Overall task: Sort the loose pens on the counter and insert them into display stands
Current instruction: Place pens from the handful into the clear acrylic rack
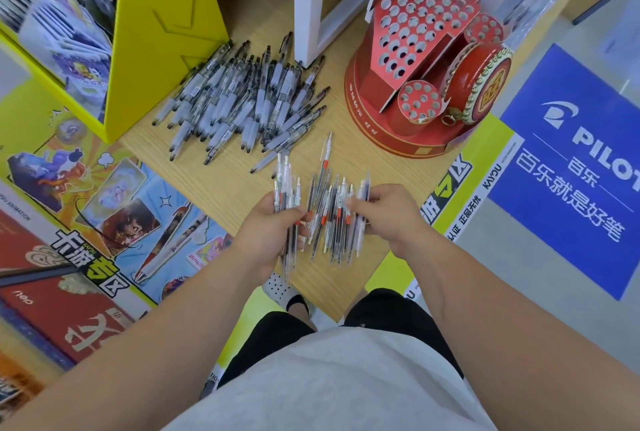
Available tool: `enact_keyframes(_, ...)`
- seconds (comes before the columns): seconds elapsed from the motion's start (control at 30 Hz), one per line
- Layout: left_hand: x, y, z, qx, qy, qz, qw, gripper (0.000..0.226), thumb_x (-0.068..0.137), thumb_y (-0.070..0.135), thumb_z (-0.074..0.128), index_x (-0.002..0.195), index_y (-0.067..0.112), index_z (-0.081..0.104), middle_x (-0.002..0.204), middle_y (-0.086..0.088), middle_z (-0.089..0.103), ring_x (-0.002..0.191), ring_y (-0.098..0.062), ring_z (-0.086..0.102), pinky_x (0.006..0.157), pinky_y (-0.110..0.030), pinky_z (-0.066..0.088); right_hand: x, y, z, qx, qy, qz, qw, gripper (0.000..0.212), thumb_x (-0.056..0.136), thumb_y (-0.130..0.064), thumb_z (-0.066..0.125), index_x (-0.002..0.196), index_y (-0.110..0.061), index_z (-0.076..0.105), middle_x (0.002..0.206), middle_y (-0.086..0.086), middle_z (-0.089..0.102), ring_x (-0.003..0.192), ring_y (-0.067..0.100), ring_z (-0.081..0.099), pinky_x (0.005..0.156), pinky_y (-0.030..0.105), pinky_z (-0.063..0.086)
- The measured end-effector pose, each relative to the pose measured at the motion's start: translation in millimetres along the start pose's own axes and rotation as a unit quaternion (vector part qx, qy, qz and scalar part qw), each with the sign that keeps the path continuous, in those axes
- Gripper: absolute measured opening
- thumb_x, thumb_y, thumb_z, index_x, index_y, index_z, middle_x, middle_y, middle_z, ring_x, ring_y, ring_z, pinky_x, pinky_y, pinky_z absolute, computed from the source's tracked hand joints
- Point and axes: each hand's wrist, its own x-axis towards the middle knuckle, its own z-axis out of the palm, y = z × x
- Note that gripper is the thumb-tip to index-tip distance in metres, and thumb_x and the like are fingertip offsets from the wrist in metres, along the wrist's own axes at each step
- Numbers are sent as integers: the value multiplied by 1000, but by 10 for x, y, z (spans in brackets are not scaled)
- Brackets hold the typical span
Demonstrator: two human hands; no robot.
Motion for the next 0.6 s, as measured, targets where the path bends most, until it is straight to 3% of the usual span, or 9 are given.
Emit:
enact_keyframes(0.07,-58,38,41,-24,-36,-9,999,18,100,8,58,117,11,60,88,-10,72,71,-22,66,60,-35,54,-141,-224,77,32,-58,-19,998,31,85,-20,80,93,7,69,91,29,70,83,40,72,76,53,61)
enact_keyframes(0.13,-88,63,71,-70,-72,-22,995,25,100,12,57,124,10,63,103,-15,75,86,-29,71,71,-40,58,-278,-422,184,3,-85,-60,995,23,83,-25,81,89,-3,74,85,21,73,72,32,71,69,43,61)
enact_keyframes(0.17,-103,74,85,-100,-81,-28,991,28,101,14,56,127,8,63,111,-17,74,92,-31,71,77,-43,58,-329,-492,231,-25,-76,-80,994,24,83,-28,82,85,-5,74,80,19,72,64,27,67,62,38,54)
enact_keyframes(0.23,-136,102,100,-150,-83,-38,984,32,103,22,52,129,5,62,114,-17,71,90,-29,70,75,-42,59,-402,-595,285,-73,-35,-114,990,30,80,-33,82,77,-5,72,67,13,66,56,23,57,57,36,48)
enact_keyframes(0.33,-160,147,89,-183,-104,-49,976,40,106,34,44,127,7,65,112,-15,73,85,-27,70,74,-44,57,-466,-696,313,-69,-30,-134,988,20,79,-30,83,78,-13,72,71,8,71,64,27,70,65,48,61)
enact_keyframes(0.43,-158,177,65,-179,-120,-27,976,48,100,44,49,126,7,64,116,-15,72,92,-30,66,88,-54,51,-535,-766,322,-104,-34,-153,982,11,89,-25,75,88,-15,69,78,7,73,63,25,73,64,45,62)
enact_keyframes(0.5,-143,191,41,-165,-125,10,978,46,90,39,59,125,9,61,106,-13,72,86,-27,68,81,-49,53,-561,-799,325,-137,-38,-175,974,14,93,-23,68,95,-12,75,73,5,72,62,22,72,66,44,62)
enact_keyframes(0.6,-113,208,9,-146,-133,35,980,36,88,25,64,121,12,60,95,-9,74,76,-22,70,64,-38,57,-499,-794,251,-86,-36,-147,985,15,94,-13,62,95,-11,77,75,8,73,67,20,73,68,43,63)
